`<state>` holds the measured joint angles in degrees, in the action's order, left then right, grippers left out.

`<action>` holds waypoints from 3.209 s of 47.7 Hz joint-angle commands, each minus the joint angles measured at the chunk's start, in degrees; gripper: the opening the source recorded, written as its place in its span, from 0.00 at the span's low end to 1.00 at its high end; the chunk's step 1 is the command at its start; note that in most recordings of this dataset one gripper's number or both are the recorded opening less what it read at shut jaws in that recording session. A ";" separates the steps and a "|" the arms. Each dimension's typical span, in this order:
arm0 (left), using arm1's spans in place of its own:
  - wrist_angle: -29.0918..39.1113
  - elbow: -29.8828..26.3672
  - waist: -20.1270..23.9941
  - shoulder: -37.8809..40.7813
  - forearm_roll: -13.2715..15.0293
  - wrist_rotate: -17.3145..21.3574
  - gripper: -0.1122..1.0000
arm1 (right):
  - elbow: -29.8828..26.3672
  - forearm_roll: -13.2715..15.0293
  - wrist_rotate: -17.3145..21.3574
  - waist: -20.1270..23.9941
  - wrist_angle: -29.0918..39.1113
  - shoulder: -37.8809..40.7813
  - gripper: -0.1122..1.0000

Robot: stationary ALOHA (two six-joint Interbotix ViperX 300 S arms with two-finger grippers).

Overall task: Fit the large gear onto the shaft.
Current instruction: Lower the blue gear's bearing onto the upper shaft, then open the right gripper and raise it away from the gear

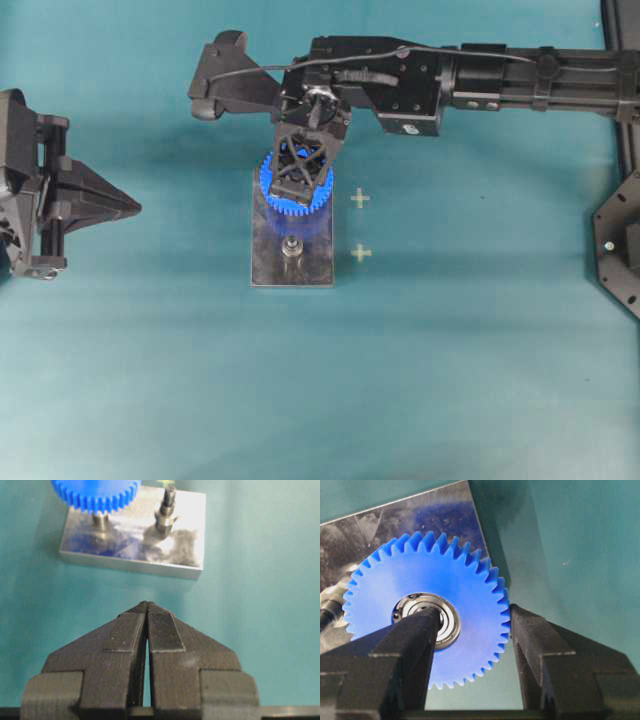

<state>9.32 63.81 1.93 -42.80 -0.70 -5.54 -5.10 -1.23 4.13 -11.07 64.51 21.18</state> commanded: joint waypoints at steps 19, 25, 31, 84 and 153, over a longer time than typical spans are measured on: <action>-0.35 -1.23 0.09 0.18 -0.18 -0.09 0.10 | -1.58 -0.26 -0.09 0.44 -1.32 -0.70 0.54; -0.26 -1.23 0.09 0.18 -0.18 -0.09 0.10 | -1.58 -0.44 -0.18 0.53 -1.85 -0.79 0.54; -0.35 -1.23 0.09 0.00 -0.18 -0.09 0.10 | -1.58 -0.44 -0.09 0.53 -2.02 -0.70 0.54; -0.35 -0.97 0.09 0.18 -0.18 -0.18 0.10 | -0.62 0.26 0.26 -0.18 1.58 -3.69 0.63; -1.93 -0.44 0.09 0.18 -0.18 -1.76 0.10 | -4.83 5.54 2.55 4.31 3.87 -1.49 0.61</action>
<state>8.35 63.81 1.93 -42.63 -0.79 -6.50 -7.91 4.57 5.98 -7.73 67.06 21.45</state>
